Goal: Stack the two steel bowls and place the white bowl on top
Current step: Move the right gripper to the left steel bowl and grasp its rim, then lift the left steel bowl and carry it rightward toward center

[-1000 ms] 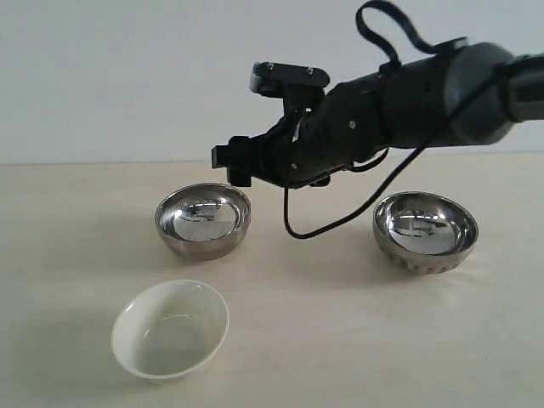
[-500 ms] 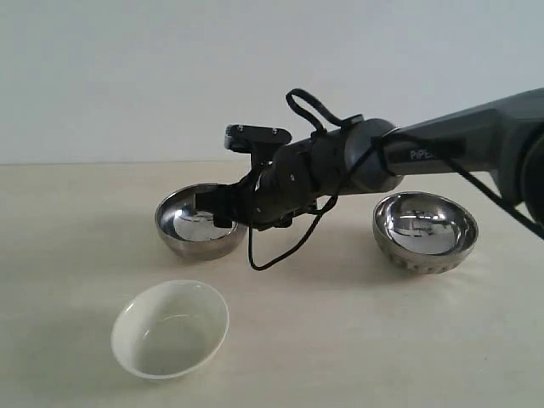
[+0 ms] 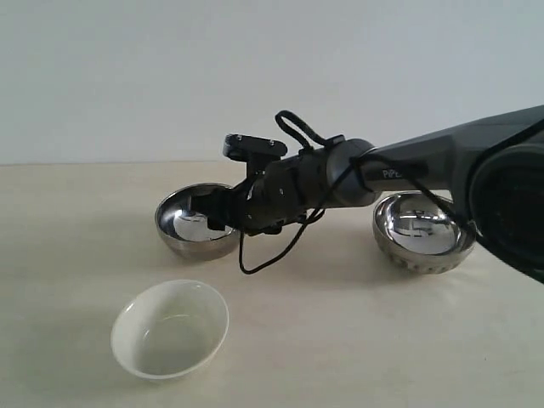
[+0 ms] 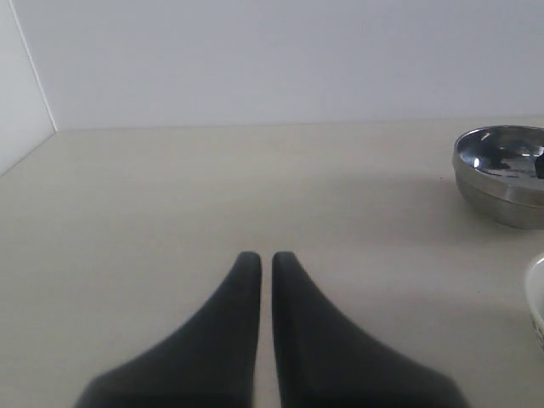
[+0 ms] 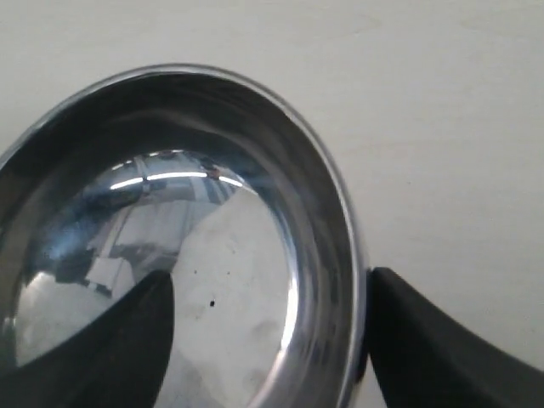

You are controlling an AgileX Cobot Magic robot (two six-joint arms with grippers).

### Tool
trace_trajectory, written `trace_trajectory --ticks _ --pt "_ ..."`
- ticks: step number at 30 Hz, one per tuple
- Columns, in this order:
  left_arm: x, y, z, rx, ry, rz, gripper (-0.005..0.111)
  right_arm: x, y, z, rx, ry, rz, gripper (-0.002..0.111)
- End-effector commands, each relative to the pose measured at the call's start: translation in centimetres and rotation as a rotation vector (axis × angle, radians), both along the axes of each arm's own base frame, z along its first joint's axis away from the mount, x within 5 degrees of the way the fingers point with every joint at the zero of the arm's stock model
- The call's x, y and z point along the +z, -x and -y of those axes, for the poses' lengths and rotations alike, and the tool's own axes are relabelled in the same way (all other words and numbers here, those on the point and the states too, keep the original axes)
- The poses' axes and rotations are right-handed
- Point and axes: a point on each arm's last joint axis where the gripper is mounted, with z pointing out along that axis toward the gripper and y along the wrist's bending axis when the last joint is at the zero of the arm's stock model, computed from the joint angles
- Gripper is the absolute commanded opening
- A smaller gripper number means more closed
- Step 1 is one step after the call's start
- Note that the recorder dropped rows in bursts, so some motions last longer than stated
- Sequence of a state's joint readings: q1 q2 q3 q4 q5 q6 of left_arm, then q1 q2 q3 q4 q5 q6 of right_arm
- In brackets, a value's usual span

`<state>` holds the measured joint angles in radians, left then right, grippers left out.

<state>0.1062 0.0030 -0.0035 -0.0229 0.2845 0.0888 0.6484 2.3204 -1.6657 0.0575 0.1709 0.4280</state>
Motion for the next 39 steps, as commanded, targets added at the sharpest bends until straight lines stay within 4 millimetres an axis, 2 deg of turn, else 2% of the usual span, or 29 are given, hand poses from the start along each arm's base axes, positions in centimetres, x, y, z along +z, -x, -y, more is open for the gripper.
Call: trace_trajectory --ticks 1,8,11,17,22,25,32,36,39 --pt "0.0 0.0 0.0 0.003 0.013 0.008 0.004 -0.1 -0.2 -0.3 -0.005 -0.018 0.014 0.058" --pt "0.0 0.0 0.0 0.003 0.013 0.008 0.004 -1.3 -0.4 -0.4 -0.006 -0.019 0.016 0.057" --pt "0.0 0.0 0.0 0.003 0.013 0.008 0.004 -1.4 -0.5 -0.5 -0.007 -0.031 0.033 0.043" --pt "0.0 0.0 0.0 0.003 0.013 0.008 0.004 -1.3 -0.6 -0.5 -0.007 -0.038 0.047 0.0" --pt "0.0 0.0 0.0 0.003 0.013 0.008 0.004 -0.5 -0.6 -0.5 -0.008 -0.047 0.055 0.0" --pt "0.0 0.0 0.0 0.003 0.013 0.008 0.004 1.4 -0.5 -0.4 -0.009 -0.06 0.071 0.0" --pt "0.0 0.0 0.0 0.003 0.013 0.008 0.004 8.1 0.1 0.1 0.027 -0.091 0.195 0.0" --pt "0.0 0.0 0.0 0.003 0.013 0.008 0.004 12.1 0.9 0.7 0.047 -0.098 0.253 0.0" --pt "0.0 0.0 0.0 0.003 0.013 0.008 0.004 14.7 2.0 1.8 0.076 -0.039 0.26 0.0"
